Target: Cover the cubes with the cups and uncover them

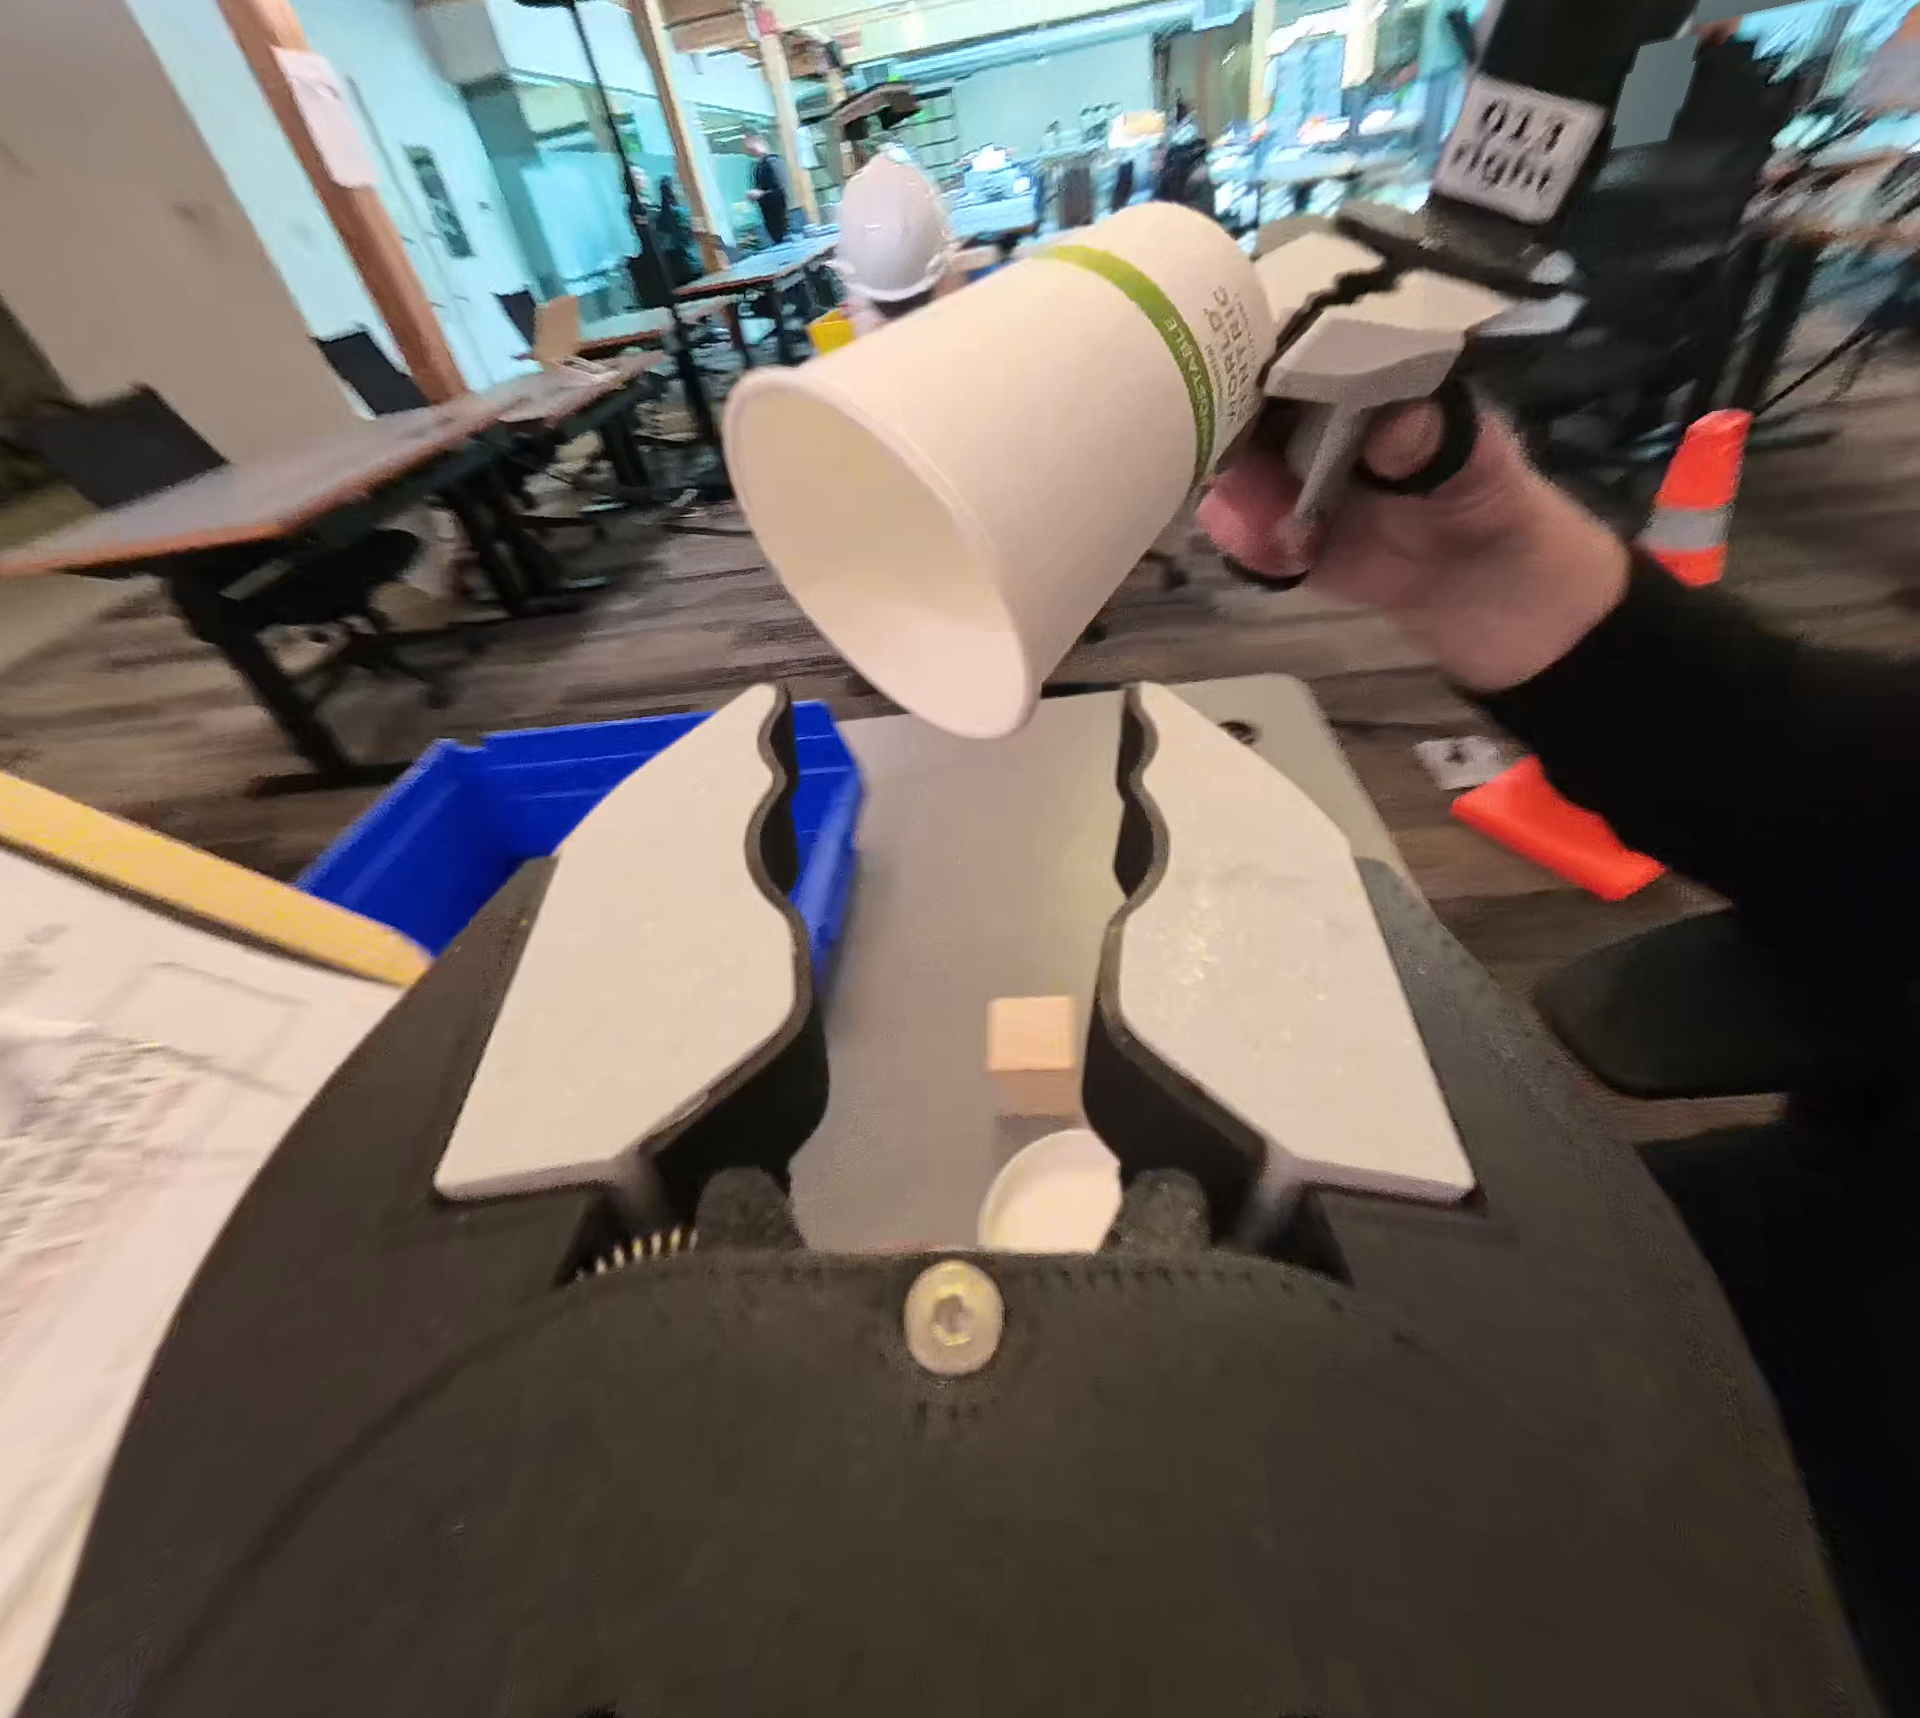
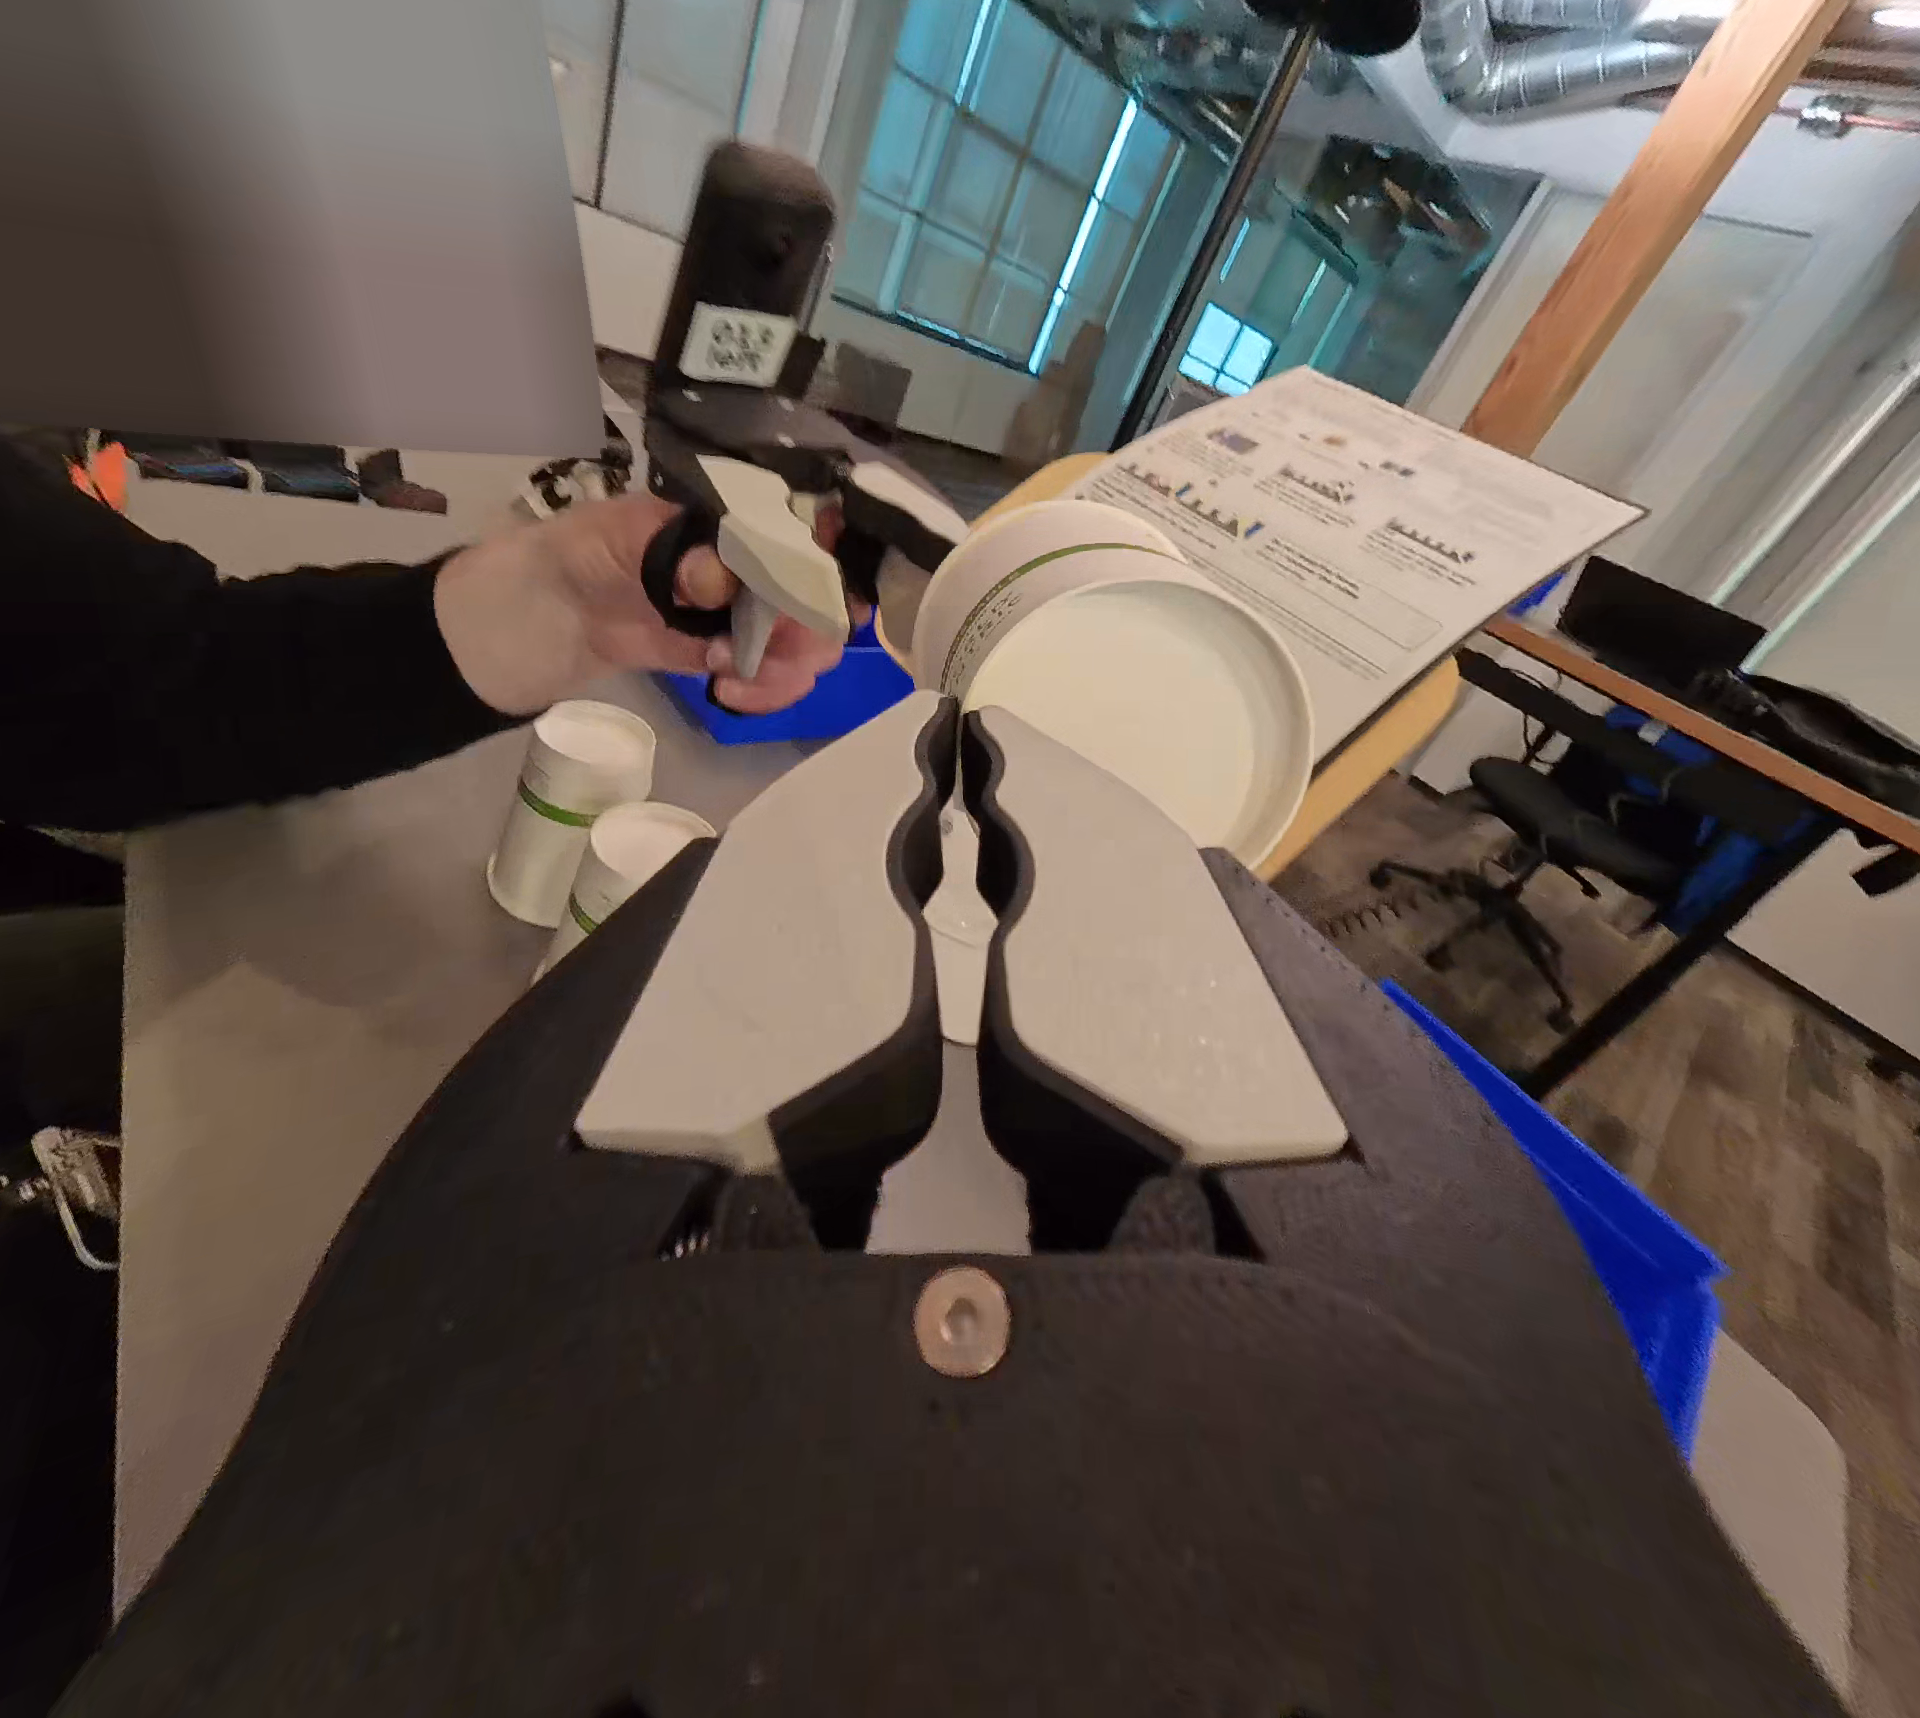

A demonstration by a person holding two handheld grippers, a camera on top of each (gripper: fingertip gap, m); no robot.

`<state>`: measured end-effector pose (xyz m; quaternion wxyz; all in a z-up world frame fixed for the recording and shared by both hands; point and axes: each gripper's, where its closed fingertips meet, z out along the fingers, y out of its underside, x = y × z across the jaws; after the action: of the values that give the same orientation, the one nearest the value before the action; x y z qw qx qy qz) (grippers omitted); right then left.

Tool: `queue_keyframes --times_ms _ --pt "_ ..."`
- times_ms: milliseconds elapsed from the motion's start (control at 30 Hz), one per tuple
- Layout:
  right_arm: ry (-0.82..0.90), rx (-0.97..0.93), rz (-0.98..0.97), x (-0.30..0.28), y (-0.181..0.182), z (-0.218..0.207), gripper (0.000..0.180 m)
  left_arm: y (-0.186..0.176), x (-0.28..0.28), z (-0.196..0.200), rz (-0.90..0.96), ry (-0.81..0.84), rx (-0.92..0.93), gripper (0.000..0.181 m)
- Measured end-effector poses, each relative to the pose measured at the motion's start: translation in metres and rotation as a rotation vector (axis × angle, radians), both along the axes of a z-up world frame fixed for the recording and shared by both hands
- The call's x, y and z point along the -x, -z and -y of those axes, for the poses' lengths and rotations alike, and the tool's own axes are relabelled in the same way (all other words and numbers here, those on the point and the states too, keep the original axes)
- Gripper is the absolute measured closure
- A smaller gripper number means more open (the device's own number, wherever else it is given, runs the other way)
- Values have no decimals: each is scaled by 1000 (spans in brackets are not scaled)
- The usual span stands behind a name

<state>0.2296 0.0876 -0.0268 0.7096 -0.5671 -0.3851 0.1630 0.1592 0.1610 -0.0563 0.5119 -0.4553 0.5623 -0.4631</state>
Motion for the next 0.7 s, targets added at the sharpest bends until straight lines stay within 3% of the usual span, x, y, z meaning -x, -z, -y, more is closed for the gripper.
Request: queue_keyframes --times_ms 33,100,300,567,700 --pt "-14 -2 -11 2 -1 1 179 1 -3 3 10 29 51 119" --pt "-38 3 -34 6 0 1 178 2 -8 10 36 73 88 122" --pt "-110 29 -119 15 4 -5 178 -12 -3 24 148 163 89 166" --pt "-168 75 -191 16 13 -12 176 -16 7 39 120 253 44 179" --pt "-187 139 -143 12 22 -12 147 -12 11 41 58 239 -25 179"
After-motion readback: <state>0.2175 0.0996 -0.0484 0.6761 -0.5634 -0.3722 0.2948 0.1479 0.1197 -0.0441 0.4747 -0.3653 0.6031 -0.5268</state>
